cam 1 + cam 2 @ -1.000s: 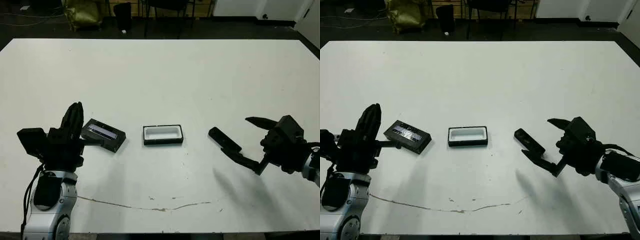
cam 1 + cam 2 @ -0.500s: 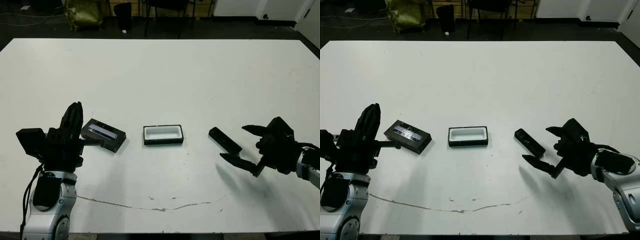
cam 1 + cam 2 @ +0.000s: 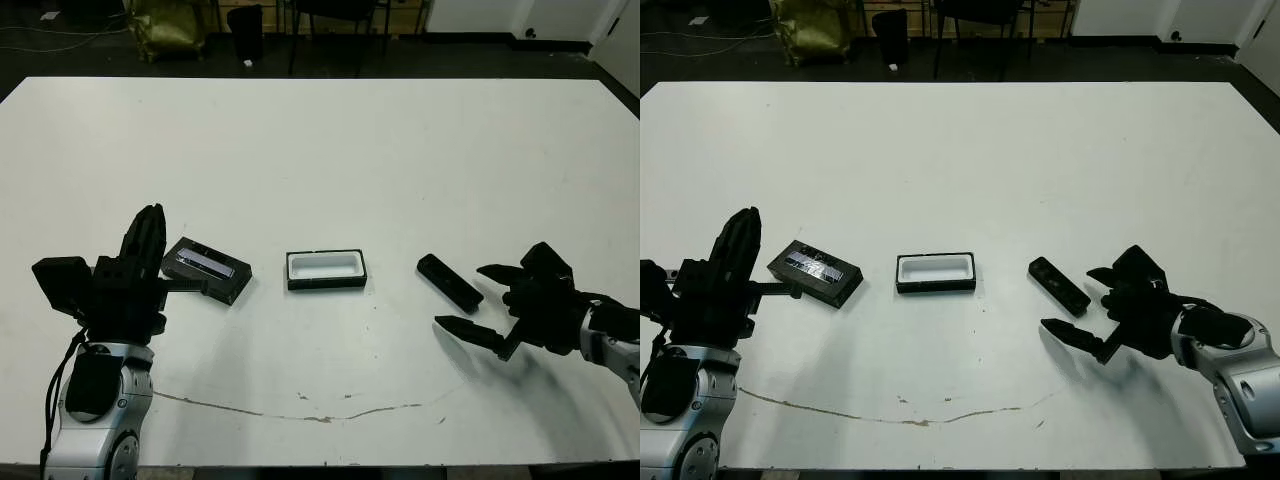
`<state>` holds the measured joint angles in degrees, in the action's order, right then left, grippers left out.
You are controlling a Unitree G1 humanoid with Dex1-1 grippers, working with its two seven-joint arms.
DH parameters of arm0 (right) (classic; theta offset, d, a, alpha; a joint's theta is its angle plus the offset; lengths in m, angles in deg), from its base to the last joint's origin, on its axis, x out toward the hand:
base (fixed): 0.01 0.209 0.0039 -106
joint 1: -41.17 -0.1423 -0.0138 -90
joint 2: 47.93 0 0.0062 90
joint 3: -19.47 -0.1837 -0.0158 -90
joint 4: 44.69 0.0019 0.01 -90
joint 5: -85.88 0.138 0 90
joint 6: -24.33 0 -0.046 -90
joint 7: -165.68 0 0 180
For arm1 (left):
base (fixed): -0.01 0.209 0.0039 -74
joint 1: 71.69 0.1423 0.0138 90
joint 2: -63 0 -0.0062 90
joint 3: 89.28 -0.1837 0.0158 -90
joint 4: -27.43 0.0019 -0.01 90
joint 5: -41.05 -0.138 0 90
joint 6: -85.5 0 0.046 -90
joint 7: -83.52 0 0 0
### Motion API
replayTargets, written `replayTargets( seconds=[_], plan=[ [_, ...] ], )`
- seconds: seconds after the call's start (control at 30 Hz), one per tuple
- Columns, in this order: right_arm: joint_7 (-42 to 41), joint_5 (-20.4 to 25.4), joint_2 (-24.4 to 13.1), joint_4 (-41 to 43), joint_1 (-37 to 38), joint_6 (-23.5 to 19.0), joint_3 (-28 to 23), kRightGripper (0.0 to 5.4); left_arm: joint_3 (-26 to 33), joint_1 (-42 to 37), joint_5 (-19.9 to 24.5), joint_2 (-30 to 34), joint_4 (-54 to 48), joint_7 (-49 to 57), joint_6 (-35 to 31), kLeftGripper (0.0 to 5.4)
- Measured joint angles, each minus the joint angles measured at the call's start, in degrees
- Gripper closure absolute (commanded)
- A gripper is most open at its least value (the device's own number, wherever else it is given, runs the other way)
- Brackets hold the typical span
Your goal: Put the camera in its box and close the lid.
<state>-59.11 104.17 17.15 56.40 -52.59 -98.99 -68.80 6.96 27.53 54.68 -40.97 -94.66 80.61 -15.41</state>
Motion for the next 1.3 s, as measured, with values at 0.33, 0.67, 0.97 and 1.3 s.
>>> replayTargets(
  seconds=[0.33, 0.67, 0.97, 1.3],
  plan=[
    [0.09, -0.26, 1.28, -1.74, 0.3, 2.43, 0.69, 0.09, 0.01, 0.05, 0.04, -0.02, -0.04, 0.01, 0.0, 5.4],
    [4.26, -0.3, 3.47, -0.34, 1.77, 1.79, -0.04, 2.07, 0.0, 0.07, -0.09, -0.01, -0.3, 0.07, -0.05, 5.4],
    [4.38, -0.81, 3.47, 0.0, 2.3, 2.45, 0.12, 4.01, 0.0, 0.07, -0.13, -0.01, -0.43, 0.17, -0.07, 5.4],
    [1.53, -0.8, 2.0, -1.02, 0.51, 2.32, 0.52, 5.06, 0.01, 0.06, -0.36, 0.02, -0.46, 0.35, -0.07, 5.4]
  ],
)
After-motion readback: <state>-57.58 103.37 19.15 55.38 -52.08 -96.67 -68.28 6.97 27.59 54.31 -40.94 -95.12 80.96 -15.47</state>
